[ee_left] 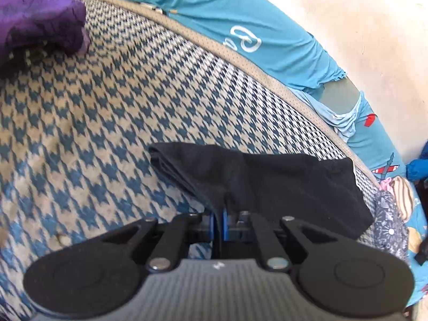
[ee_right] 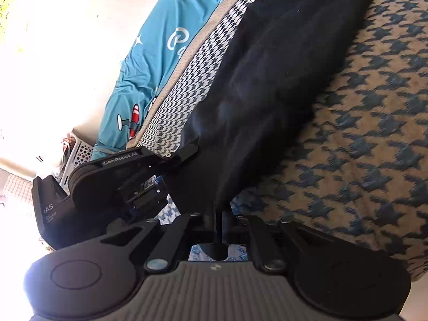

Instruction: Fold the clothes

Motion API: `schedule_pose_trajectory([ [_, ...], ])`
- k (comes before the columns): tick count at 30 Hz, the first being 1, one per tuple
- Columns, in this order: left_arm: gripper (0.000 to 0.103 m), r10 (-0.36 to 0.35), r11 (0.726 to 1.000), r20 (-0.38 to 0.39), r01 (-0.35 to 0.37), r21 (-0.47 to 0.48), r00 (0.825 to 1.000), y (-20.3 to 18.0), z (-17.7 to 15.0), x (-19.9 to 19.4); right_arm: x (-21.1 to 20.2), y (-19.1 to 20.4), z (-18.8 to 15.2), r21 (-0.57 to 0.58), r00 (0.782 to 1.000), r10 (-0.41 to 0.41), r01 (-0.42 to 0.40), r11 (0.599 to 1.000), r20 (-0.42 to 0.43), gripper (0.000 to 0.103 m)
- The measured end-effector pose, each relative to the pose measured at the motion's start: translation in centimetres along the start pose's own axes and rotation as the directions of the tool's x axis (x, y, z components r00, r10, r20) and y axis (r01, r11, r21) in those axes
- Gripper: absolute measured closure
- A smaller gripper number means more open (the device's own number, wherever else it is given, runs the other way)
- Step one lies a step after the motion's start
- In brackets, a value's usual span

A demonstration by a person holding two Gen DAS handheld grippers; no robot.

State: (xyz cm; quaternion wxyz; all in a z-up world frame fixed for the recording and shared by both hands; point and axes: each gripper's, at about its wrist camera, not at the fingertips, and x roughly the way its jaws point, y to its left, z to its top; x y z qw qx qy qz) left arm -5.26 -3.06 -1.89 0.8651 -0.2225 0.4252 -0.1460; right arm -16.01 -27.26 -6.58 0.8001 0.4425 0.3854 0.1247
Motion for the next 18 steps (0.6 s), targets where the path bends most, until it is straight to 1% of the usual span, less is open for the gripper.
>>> schedule_pose_trajectory([
  [4,0.098,0.026,0.999,0.041,-0.028,0.042,0.999,0.1,0.6,-1.2,1.0,1.1,-0.4,-0.017,0.999,0.023,-0.024,1.000,-0.023,0.097],
  [7,0.098,0.053,0.997,0.066,-0.056,0.049,0.996,0.7,1.1,-1.9,1.9,2.0,-0.7,-0.024,0.998,0.044,-0.045,0.999,-0.045,0.097],
  [10,0.098,0.084,0.995,0.083,-0.088,0.041,0.993,1.7,1.6,-2.6,3.0,3.0,-1.1,-0.038,0.995,0.064,-0.067,0.997,-0.074,0.097],
  [14,0.098,0.131,0.990,0.106,-0.135,0.032,0.986,3.1,2.4,-3.6,4.8,4.7,-1.8,-0.088,0.988,0.091,-0.102,0.991,-0.123,0.097],
  [16,0.097,0.152,0.988,0.114,-0.155,0.021,0.982,4.0,2.7,-4.1,5.8,5.4,-2.3,-0.114,0.984,0.100,-0.117,0.987,-0.148,0.097],
  [18,0.096,0.176,0.984,0.112,-0.178,0.003,0.978,5.0,3.0,-4.3,7.0,5.7,-2.6,-0.115,0.975,0.114,-0.137,0.984,-0.189,0.097],
])
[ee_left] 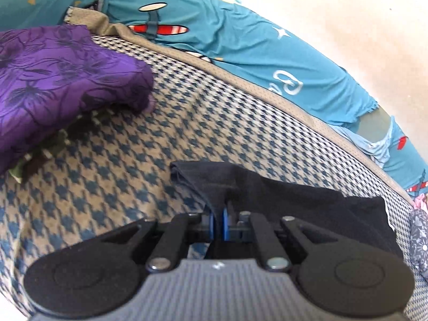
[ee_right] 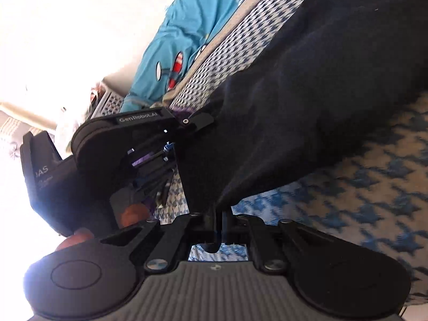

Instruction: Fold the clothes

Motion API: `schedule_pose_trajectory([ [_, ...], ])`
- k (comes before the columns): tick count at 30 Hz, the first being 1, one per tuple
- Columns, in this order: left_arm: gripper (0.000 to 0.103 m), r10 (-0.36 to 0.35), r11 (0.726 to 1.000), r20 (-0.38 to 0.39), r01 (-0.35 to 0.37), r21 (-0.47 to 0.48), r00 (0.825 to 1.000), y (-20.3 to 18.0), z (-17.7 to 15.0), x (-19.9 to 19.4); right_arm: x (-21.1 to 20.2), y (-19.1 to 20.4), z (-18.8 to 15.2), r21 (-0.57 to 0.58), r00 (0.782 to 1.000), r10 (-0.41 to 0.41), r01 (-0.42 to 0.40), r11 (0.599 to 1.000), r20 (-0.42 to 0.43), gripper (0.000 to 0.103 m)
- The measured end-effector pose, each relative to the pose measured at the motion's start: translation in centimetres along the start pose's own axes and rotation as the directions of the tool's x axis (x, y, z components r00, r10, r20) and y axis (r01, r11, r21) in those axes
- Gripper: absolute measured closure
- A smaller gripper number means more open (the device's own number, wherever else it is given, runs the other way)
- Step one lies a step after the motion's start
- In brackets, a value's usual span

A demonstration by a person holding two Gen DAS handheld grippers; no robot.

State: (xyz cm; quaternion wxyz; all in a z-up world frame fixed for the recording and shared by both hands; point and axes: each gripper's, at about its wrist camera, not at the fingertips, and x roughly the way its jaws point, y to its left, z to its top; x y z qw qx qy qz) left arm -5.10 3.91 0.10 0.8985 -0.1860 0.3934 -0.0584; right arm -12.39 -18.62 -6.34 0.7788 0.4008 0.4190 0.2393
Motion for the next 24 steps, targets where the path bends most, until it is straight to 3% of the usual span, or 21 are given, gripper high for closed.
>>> schedule_pose_trajectory([
  [2,0.094,0.033,0.999,-0.019,-0.033,-0.015,0.999,0.9,0.1,0.3,1.1,0.0,-0.1,0.004,0.999,-0.010,0.011,1.000,-0.037,0.094],
  [5,0.090,0.146,0.989,-0.034,-0.146,-0.002,0.989,1.5,0.0,0.6,1.6,0.0,-0.5,-0.015,0.997,-0.047,0.046,0.999,-0.063,0.092],
  [7,0.079,0.222,0.975,-0.017,-0.222,0.018,0.975,1.6,0.0,0.3,1.3,0.0,-0.8,-0.024,0.996,-0.048,0.046,0.999,-0.081,0.089],
  [9,0.072,0.230,0.973,0.010,-0.231,0.017,0.973,1.6,0.2,-0.5,0.6,0.2,-0.9,-0.048,0.994,-0.045,0.040,0.998,-0.097,0.087],
  [18,0.056,0.121,0.989,0.032,-0.123,0.080,0.992,-0.5,-0.1,-2.0,-2.7,2.1,-1.9,-0.264,0.995,-0.084,0.069,0.962,-0.049,0.087],
  [24,0.042,0.050,0.983,0.024,-0.054,0.174,0.998,-2.8,-1.1,-1.5,-4.6,2.8,-1.6,-0.368,0.981,-0.160,0.191,0.910,0.112,0.087],
])
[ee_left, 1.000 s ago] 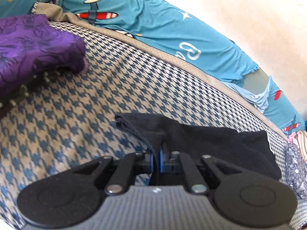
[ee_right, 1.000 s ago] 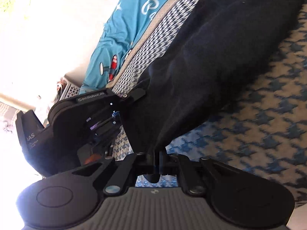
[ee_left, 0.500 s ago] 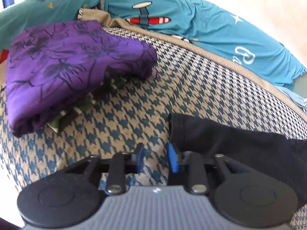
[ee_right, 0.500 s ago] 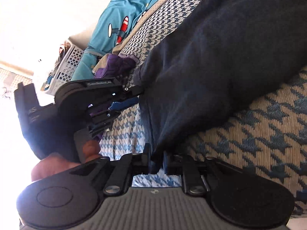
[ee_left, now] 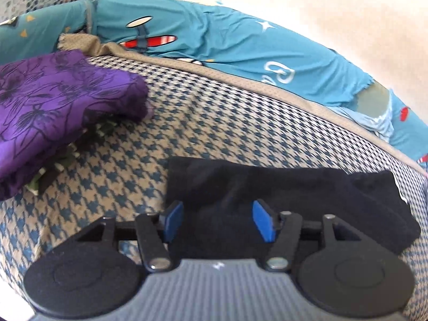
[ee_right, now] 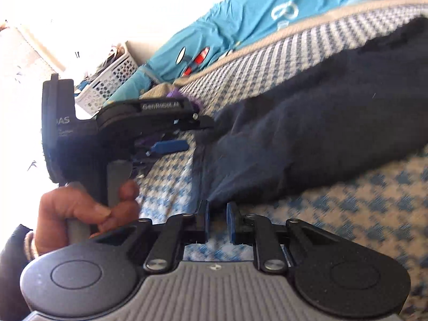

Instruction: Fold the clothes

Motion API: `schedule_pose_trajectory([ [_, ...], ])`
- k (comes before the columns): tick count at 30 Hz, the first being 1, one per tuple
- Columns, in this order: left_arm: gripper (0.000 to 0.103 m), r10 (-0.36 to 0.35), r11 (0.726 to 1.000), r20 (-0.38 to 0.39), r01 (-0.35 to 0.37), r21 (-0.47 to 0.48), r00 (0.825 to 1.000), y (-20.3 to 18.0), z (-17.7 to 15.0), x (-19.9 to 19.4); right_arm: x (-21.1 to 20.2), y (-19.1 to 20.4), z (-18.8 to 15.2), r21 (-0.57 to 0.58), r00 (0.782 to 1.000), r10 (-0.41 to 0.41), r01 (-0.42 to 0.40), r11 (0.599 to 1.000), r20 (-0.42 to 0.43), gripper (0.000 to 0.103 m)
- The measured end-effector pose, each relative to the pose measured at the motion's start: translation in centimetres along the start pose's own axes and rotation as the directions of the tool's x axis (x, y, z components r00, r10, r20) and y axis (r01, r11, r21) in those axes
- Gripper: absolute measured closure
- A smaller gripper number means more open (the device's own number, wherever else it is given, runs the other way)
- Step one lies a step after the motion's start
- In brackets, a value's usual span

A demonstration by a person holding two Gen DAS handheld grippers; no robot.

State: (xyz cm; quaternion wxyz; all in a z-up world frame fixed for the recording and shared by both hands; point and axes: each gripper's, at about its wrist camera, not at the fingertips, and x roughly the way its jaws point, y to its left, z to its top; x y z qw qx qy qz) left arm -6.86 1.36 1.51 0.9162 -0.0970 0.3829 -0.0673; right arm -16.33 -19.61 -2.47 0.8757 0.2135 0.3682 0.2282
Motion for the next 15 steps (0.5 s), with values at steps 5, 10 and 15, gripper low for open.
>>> schedule_pose_trajectory([
  [5,0.032,-0.027,0.998,-0.040,0.030,0.058,0.999,-1.6,-1.0,0.8,-0.8,-0.4,0.6,-0.036,0.983,-0.154,0.158,0.987,0.099,0.087],
  [10,0.032,-0.051,0.992,-0.083,0.060,0.109,0.995,-2.7,-2.7,1.4,-1.1,-1.5,1.0,-0.033,0.953,-0.268,0.276,0.961,0.143,0.087],
  [15,0.028,0.010,0.973,-0.091,0.011,0.228,0.996,-4.2,-4.8,1.3,-1.4,-3.8,0.8,0.041,0.929,-0.357,0.354,0.934,0.097,0.091],
])
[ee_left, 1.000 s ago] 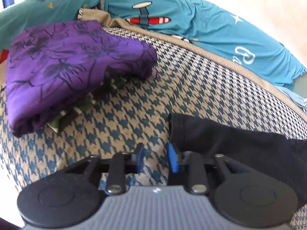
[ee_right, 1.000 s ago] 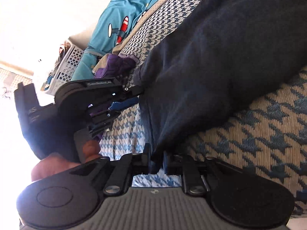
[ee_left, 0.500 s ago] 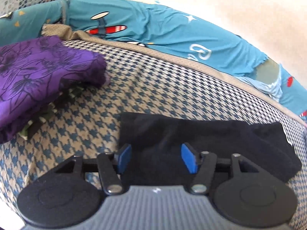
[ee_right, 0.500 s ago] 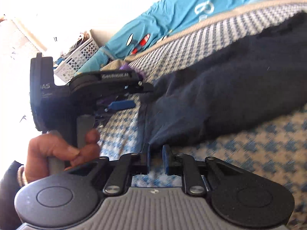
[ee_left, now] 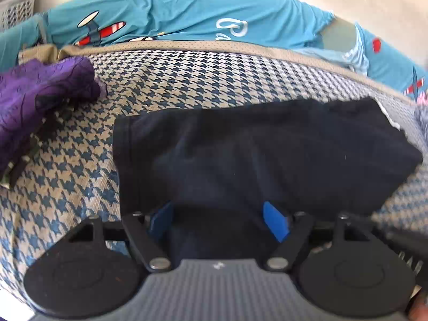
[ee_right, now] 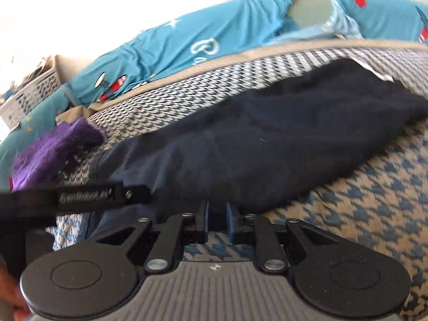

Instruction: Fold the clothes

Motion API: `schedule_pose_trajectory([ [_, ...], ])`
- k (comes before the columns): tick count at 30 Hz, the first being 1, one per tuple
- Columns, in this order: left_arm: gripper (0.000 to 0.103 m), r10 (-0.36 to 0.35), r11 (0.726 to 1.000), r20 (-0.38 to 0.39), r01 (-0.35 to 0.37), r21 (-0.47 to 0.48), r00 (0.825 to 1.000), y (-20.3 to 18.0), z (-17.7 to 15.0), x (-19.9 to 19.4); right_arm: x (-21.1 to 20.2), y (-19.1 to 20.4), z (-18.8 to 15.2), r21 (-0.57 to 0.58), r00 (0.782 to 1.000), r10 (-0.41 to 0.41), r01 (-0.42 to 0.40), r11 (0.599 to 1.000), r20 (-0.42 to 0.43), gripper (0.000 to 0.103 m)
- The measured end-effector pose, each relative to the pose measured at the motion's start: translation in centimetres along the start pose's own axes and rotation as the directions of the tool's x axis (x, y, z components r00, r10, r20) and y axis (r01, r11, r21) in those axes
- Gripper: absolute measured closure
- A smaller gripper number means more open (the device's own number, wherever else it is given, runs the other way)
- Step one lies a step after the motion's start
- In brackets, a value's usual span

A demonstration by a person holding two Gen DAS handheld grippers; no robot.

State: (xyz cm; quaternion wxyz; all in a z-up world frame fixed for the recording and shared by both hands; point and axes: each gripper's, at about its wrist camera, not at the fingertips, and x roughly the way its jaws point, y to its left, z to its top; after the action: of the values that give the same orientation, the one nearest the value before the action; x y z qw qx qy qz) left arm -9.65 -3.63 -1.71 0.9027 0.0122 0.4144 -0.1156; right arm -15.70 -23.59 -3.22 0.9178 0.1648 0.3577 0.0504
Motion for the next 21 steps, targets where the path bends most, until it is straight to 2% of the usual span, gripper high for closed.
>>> schedule_pose_trajectory([
  [4,0.021,0.009,1.000,-0.007,-0.009,0.018,1.000,-0.6,-1.0,-0.5,-0.2,-0.9,0.2,0.008,1.000,-0.017,0.017,1.000,-0.003,0.092],
  [10,0.019,0.011,1.000,-0.033,-0.010,0.014,0.999,-0.8,-1.9,-1.3,-0.4,-1.8,0.3,0.011,1.000,0.011,-0.011,1.000,-0.024,0.093],
  [14,0.018,0.018,1.000,-0.044,-0.017,0.007,0.999,-1.0,-2.1,-1.7,-0.6,-2.3,0.8,0.026,0.997,0.047,-0.046,0.999,-0.055,0.089],
  [21,0.018,-0.013,0.999,0.018,0.014,-0.050,1.000,-0.6,-0.7,-2.7,-1.8,-3.7,2.5,0.038,0.996,0.070,-0.068,0.997,-0.055,0.082],
])
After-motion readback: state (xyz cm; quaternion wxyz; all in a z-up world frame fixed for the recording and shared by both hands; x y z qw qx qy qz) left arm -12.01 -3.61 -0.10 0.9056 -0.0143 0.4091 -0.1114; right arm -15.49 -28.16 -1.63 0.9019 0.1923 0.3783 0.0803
